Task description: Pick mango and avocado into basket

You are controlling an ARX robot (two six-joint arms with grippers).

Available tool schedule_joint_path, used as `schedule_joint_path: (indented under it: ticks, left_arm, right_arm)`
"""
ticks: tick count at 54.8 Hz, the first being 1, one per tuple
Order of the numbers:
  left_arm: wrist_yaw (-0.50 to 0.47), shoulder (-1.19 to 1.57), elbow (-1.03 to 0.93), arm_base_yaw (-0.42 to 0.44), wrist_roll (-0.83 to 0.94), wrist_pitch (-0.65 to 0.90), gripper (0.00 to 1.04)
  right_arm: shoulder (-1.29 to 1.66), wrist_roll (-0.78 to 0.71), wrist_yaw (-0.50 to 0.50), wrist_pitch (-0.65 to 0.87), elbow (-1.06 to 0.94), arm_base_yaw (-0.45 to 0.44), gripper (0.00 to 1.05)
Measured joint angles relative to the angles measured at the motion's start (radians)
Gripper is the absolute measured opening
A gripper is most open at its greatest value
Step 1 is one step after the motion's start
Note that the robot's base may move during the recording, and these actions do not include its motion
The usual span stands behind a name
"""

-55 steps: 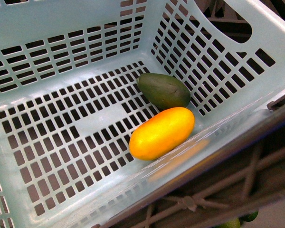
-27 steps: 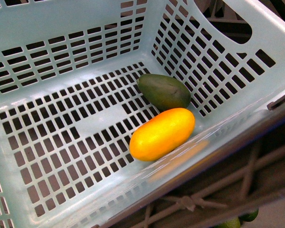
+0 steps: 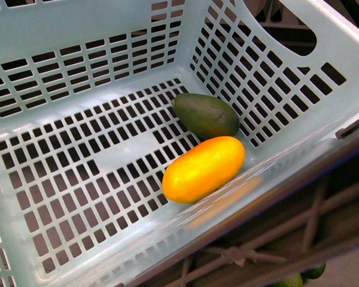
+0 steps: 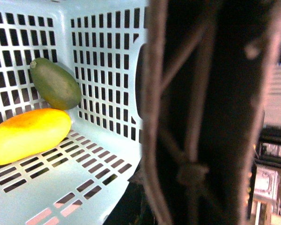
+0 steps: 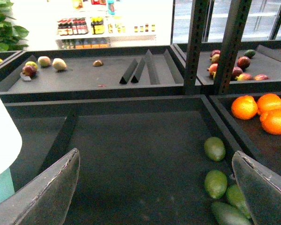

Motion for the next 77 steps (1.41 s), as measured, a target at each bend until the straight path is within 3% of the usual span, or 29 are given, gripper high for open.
schedule_joint_path:
  ticks: [6, 13, 42, 58, 77]
  left_arm:
    - [-0.145, 0.035, 0.047, -0.003, -0.158, -0.046, 0.04]
    - [-0.167, 0.092, 0.09, 0.037, -0.278, -0.023, 0.04]
    - [-0.062, 0.459, 0.18, 0.275, -0.327, 0.253, 0.04]
    - [-0.004, 0.709, 0.348, 0.419, -0.269, 0.371, 0.04]
    - [0.05, 0.768, 0.288, 0.483, -0.212, 0.472, 0.04]
  right_arm:
    - [0.0, 0.0, 0.0, 0.0, 0.0, 0.0, 0.96]
    - [-0.001, 0.0, 0.001, 0.0, 0.0, 0.0, 0.96]
    - [-0.001, 0.0, 0.0, 0.0, 0.0, 0.0, 0.96]
    - [-0.001, 0.0, 0.0, 0.0, 0.0, 0.0, 0.96]
    - [-0.001, 0.0, 0.0, 0.0, 0.0, 0.0, 0.96]
